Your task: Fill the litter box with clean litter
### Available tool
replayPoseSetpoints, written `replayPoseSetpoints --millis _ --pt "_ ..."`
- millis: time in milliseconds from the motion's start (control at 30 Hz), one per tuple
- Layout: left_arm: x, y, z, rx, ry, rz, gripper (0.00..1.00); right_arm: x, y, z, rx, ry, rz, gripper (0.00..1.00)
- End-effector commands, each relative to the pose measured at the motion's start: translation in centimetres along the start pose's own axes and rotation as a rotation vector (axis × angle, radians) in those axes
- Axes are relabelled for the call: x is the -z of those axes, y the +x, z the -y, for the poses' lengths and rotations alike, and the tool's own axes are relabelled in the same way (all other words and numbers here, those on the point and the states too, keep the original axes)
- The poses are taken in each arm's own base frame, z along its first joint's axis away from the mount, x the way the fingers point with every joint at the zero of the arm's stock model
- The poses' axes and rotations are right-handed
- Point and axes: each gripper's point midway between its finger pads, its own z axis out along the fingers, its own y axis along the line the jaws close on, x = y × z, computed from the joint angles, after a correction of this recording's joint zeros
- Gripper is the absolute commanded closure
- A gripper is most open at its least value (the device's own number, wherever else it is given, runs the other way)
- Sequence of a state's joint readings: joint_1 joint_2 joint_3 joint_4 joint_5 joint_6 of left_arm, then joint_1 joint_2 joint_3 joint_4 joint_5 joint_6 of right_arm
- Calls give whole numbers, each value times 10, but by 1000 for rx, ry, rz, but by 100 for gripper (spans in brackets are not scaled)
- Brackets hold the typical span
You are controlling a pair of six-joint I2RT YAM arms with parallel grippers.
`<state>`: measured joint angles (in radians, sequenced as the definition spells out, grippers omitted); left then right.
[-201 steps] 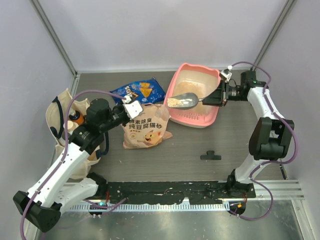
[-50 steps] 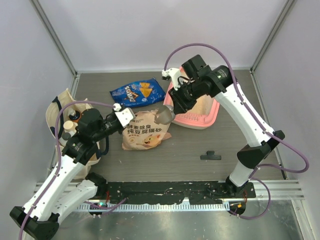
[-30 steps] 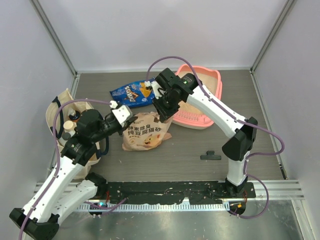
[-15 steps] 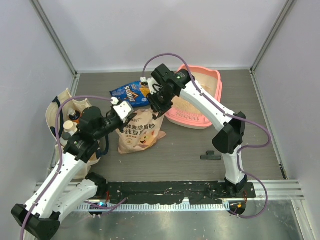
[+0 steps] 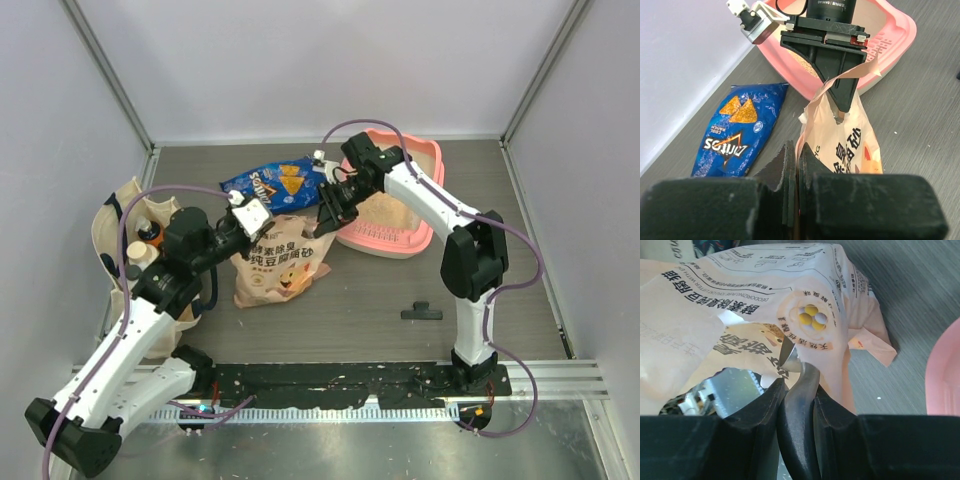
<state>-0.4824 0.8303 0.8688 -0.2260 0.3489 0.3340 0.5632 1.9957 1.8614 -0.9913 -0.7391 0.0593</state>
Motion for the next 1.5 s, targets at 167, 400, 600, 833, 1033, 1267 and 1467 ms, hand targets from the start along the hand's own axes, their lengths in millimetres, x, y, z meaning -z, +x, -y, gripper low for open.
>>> replayPoseSetpoints --millis 167,400,600,833,1033,1267,1467 --pt "20 -100 -25 -198 -63 247 100 50 -43 -35 -41 -291 190 98" --pt "24 -95 -31 -236 -93 211 100 67 -52 -38 -57 -341 237 99" --pt "30 -94 -32 -279 -105 200 100 80 -42 -29 -109 -389 231 99" --pt "32 -93 -36 -284 -128 185 100 103 -20 -22 30 -369 232 99" --pt "33 -92 -46 -253 -170 156 100 107 2 -19 100 -409 199 98" --pt "31 -87 -45 -246 -153 118 100 124 1 -15 106 -490 261 98" --pt "29 -85 -51 -233 -179 99 100 133 4 -9 72 -526 285 99"
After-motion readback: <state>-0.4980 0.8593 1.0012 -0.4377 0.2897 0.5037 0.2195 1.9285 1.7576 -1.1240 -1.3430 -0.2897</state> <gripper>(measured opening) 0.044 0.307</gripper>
